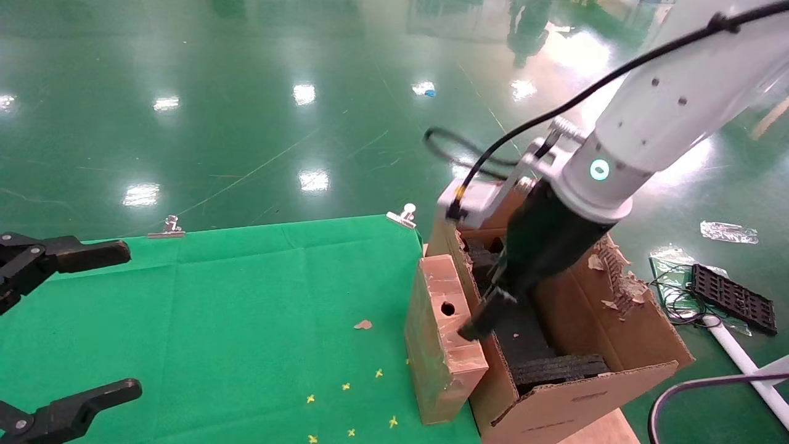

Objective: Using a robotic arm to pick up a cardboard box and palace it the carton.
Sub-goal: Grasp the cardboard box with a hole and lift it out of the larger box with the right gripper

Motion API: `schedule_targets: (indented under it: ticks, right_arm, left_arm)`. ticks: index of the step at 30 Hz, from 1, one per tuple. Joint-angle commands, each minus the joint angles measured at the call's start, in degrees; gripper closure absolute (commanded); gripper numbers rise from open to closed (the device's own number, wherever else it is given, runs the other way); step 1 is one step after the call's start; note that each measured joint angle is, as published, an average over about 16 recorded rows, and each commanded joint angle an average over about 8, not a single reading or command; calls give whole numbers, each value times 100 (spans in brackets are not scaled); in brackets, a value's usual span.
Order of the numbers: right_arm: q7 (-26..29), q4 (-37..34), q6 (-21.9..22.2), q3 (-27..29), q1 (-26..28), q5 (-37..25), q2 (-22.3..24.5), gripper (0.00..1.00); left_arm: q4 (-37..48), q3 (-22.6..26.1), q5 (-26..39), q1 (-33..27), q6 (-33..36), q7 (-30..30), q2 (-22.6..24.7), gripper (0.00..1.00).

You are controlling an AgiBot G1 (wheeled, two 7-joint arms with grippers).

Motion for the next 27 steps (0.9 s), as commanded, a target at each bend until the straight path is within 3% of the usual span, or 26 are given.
schedule_targets:
  ticks: [1, 6, 15, 17, 22, 24, 27]
  right_arm:
    - [469, -381, 2, -12, 5, 140, -5, 0]
    - [829, -1018, 57, 1, -157, 402, -107, 0]
    - [904, -1612, 224, -47, -542, 529, -413, 0]
    - [924, -1678, 258, -84, -613, 488, -503, 16]
    - [980, -1778, 311, -157, -754, 409, -685, 78]
    - [1001, -1797, 310, -180, -783, 388, -732, 96]
    - [1027, -1808, 295, -205, -798, 361, -766, 100]
  left_arm:
    - [0, 1, -1, 0, 0, 0, 0, 0]
    - [0, 3, -2, -1, -1, 1, -1, 0]
    - [0, 6, -4, -1, -3, 3, -3, 0]
    - [0, 7, -5, -2, -3, 4, -3, 0]
    - [0, 9, -6, -2, -4, 5, -4, 3]
    - [0, 10, -7, -2, -4, 5, -4, 14]
    - [0, 11, -8, -2, -5, 6, -5, 45]
